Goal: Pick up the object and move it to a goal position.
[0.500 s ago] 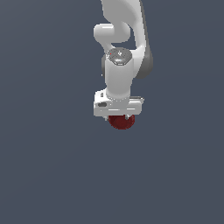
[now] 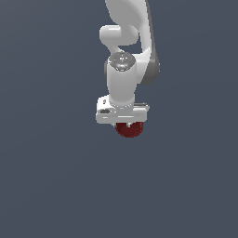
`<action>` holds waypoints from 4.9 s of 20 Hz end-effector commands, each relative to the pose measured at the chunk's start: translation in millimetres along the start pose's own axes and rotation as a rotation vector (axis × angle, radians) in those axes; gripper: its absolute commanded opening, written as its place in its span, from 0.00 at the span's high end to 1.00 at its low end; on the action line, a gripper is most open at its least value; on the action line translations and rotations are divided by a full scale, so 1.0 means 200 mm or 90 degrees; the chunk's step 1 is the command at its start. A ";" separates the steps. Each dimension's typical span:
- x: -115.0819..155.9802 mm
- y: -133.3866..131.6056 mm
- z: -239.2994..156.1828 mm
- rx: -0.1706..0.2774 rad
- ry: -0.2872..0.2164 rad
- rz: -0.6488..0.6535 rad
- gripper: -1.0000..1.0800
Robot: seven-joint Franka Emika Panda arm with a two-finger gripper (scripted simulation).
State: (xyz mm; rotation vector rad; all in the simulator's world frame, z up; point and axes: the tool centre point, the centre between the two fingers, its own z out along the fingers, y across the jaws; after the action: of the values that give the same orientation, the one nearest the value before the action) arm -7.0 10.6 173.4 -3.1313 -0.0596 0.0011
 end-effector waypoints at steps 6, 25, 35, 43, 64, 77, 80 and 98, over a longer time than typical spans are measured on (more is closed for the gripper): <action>0.00 0.00 0.02 0.002 -0.008 -0.012 0.38; -0.07 0.05 0.29 0.071 -0.114 -0.205 0.38; -0.13 0.07 0.46 0.155 -0.169 -0.342 0.38; -0.17 0.07 0.55 0.218 -0.190 -0.425 0.38; -0.25 0.04 0.70 0.253 -0.196 -0.465 0.38; -0.26 0.04 0.72 0.253 -0.196 -0.466 1.00; -0.26 0.04 0.72 0.253 -0.196 -0.466 1.00; -0.08 0.03 0.78 0.225 -0.059 -0.541 1.00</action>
State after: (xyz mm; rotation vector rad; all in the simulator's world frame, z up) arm -30.6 3.4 19.5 -2.5135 -1.1839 0.1807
